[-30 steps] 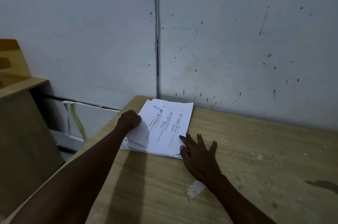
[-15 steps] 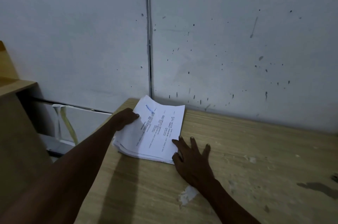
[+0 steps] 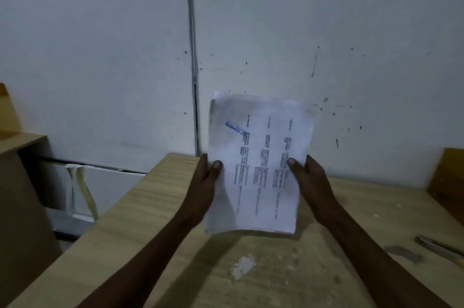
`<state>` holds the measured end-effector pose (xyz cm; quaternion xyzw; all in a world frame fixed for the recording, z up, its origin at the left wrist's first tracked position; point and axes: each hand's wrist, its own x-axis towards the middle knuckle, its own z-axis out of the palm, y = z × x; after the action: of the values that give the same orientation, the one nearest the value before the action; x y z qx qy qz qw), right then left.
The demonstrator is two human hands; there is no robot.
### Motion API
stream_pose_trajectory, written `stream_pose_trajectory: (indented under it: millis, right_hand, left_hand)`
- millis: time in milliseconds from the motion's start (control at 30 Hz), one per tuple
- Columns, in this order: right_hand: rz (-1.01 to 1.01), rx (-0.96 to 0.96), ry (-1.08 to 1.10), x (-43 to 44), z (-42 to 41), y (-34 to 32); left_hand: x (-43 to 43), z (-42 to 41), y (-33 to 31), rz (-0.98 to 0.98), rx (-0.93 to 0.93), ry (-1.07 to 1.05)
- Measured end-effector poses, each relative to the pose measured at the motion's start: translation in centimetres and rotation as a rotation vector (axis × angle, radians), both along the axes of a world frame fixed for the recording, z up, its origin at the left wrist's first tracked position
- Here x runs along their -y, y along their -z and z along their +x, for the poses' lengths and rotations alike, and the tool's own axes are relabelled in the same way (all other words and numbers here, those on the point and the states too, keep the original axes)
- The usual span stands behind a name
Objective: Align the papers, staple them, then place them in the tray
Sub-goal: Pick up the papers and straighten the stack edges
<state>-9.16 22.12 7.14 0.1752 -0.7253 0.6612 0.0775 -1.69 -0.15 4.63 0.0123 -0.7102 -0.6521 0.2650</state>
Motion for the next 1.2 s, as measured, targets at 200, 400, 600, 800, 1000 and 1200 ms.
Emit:
stream_pose_trajectory:
  millis: [200,400,600,800,1000,1200]
  right_hand:
    - [-0.115,-0.075,0.073,-5.8,3.3,0.6]
    - [-0.086,-0.026,0.074,-8.2,4.9,2.1]
    - [-0.082,-0.003,0.04,-8.1,4.8,1.2]
    - [-0.067,-0.008,0.017,-8.1,4.7,1.1]
    - [-0.014,-0.029,0.037,-8.4,4.1,1.2]
    - [0.031,-0.098,0.108,-7.8,4.2,0.3]
  left_hand:
    - [-6.7,2.2,1.3,0.058,-0.073,0.062]
    - [-9.0,3.4,2.9,0.041,-0.018,0.149]
    - [-8.1,2.1,-2.3,-0.008,-0.162,0.092]
    - [-7.4,1.1,-7.7,-0.205,-0.346,0.041]
    - [-6.9,0.2,-7.2,-0.275,-0.347,-0.033]
    - [-6.9,0.3,-7.1,-0.267,-0.369,-0.005]
